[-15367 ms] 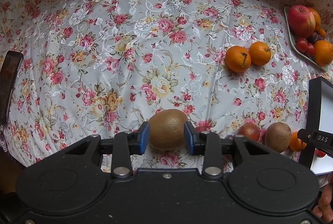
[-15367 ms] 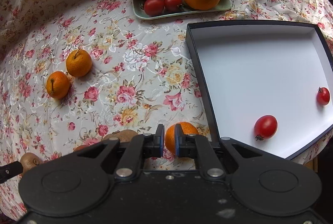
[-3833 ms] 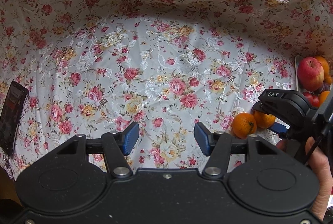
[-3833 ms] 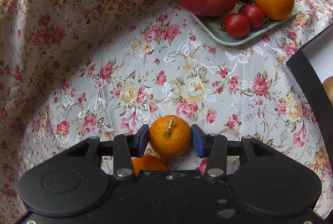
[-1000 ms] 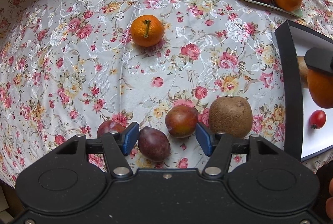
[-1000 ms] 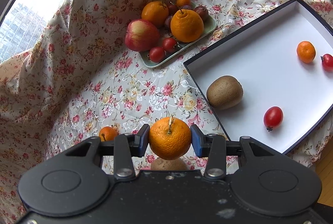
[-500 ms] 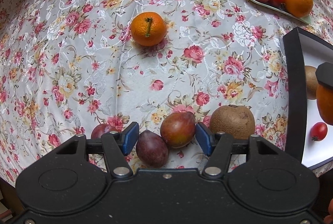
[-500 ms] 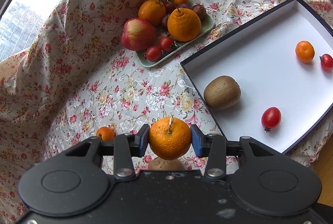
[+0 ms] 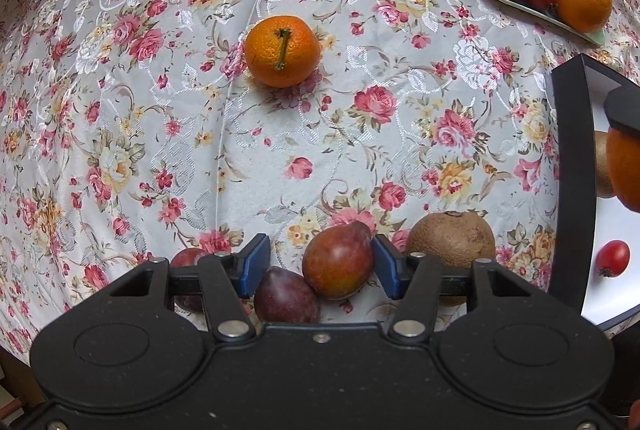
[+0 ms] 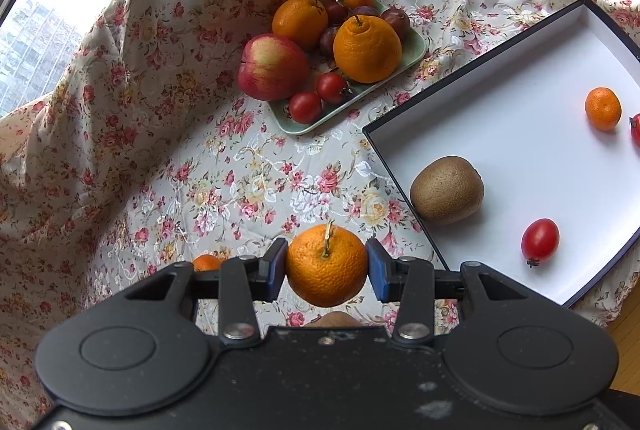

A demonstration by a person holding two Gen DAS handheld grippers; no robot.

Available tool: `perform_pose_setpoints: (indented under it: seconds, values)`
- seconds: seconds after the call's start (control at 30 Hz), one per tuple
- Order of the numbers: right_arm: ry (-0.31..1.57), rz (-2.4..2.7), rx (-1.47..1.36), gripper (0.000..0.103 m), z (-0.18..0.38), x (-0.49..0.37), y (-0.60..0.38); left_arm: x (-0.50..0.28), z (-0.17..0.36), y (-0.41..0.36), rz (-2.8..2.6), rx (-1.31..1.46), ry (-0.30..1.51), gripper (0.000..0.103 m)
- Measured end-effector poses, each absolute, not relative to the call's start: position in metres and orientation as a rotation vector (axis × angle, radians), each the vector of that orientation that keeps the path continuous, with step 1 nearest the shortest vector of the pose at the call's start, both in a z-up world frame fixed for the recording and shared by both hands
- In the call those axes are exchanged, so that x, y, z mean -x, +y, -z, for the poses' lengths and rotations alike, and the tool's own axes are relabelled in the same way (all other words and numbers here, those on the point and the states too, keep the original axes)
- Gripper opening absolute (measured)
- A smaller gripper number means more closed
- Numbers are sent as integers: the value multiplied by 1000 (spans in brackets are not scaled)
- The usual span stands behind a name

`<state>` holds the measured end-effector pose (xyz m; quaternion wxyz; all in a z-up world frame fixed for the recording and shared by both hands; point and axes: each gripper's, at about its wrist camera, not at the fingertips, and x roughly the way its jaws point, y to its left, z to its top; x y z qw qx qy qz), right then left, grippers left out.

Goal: Organize fruits
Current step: 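Close the left tool on the red pear while the right tool holds the mandarin, then carry the mandarin with the right tool over the box while the left tool carries the pear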

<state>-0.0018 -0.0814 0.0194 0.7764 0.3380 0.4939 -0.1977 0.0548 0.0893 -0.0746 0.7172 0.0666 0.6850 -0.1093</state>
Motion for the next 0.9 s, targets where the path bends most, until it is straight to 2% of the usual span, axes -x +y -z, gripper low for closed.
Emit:
perform_pose_setpoints:
  seconds: [0.07, 0.13, 0.17, 0.9]
  values:
    - [1068, 428, -733, 44, -19, -1, -82, -55, 76, 88, 240, -157, 1519, 59]
    - [1069, 428, -732, 44, -19, -1, -82, -55, 75, 86, 259, -152, 1517, 52]
    - [1068, 429, -731, 44, -19, -3, -82, -55, 73, 86, 268, -143, 1518, 45]
    - [1069, 528, -777, 44, -16, 1, -121, -60, 4, 49, 279, -149, 1300, 45]
